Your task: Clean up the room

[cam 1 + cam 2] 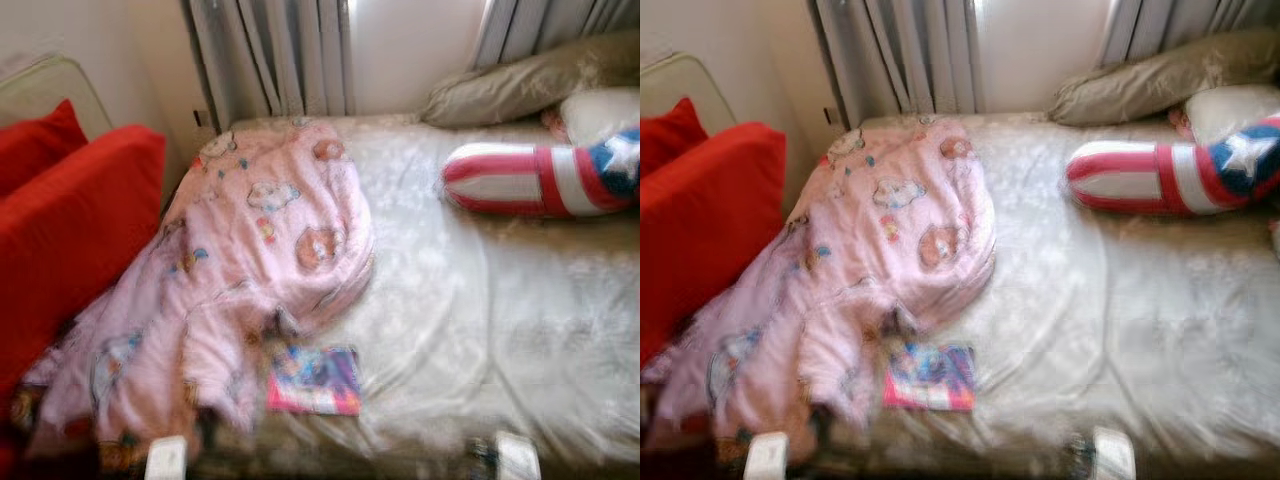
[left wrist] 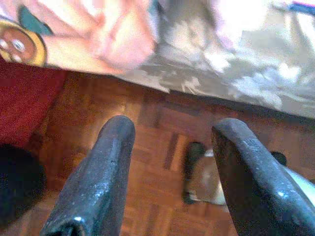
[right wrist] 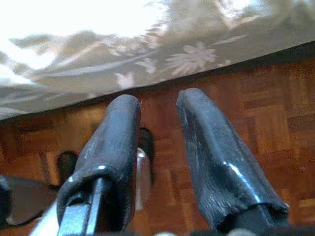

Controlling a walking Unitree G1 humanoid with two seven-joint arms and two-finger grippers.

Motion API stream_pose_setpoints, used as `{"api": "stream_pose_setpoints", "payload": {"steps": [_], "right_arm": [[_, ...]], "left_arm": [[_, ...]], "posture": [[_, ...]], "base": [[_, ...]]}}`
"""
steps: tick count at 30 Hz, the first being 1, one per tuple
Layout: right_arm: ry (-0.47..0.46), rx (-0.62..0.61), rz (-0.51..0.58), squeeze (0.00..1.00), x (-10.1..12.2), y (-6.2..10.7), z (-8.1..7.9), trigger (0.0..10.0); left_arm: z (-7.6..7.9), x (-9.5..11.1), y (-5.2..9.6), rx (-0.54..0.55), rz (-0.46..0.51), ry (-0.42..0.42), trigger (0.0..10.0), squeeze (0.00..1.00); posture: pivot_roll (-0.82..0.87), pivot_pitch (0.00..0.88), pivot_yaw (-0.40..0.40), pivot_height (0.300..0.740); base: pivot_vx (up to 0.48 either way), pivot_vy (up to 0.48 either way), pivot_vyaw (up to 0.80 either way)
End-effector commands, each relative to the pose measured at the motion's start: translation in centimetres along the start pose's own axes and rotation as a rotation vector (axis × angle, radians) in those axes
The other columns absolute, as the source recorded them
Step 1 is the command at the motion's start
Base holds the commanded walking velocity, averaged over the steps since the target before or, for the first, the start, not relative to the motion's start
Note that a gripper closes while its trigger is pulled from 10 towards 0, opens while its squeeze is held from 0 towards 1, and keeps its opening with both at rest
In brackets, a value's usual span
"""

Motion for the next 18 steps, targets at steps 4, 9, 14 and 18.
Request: {"api": "stream_pose_setpoints", "payload": {"steps": [4, 9, 14, 18], "right_arm": [[-0.008, 0.020, 0.008, 0.00, 0.32, -0.19, -1.00, 10.0], [-0.006, 0.023, 0.009, 0.00, 0.38, -0.20, -1.03, 10.0], [-0.008, 0.029, 0.015, 0.00, 0.50, -0.21, -1.10, 10.0], [-0.021, 0.030, 0.030, 0.00, 0.70, -0.21, -1.12, 10.0]], "left_arm": [[-1.15, -0.04, 0.15, 0.029, -0.006, -0.008, 10.0, 0.00], [-1.17, 0.00, 0.14, 0.033, -0.002, 0.008, 10.0, 0.00], [-1.18, -0.01, 0.14, 0.037, -0.001, 0.038, 10.0, 0.00], [-1.05, 0.10, 0.12, 0.028, 0.005, 0.037, 10.0, 0.00]], "posture": [[-0.05, 0.000, 0.040, 0.740], [-0.05, 0.000, 0.040, 0.740], [-0.05, 0.000, 0.042, 0.740], [-0.05, 0.000, 0.040, 0.740]], "base": [[0.000, 0.480, 0.00], [0.000, 0.223, 0.00], [0.000, 0.000, 0.00], [0.000, 0.000, 0.00]]}}
Point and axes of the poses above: a point about 5 cm out from each wrist's last joint towards the gripper, its own y axis pointing back from the gripper into the wrist, its own x axis along the axis of the wrist's last joint, z = x × y, the point moved 4 cm from there along -y, pointing out of the wrist towards the gripper, and after that the axes turned 8 degrees about -y, right-handed, at the moved point
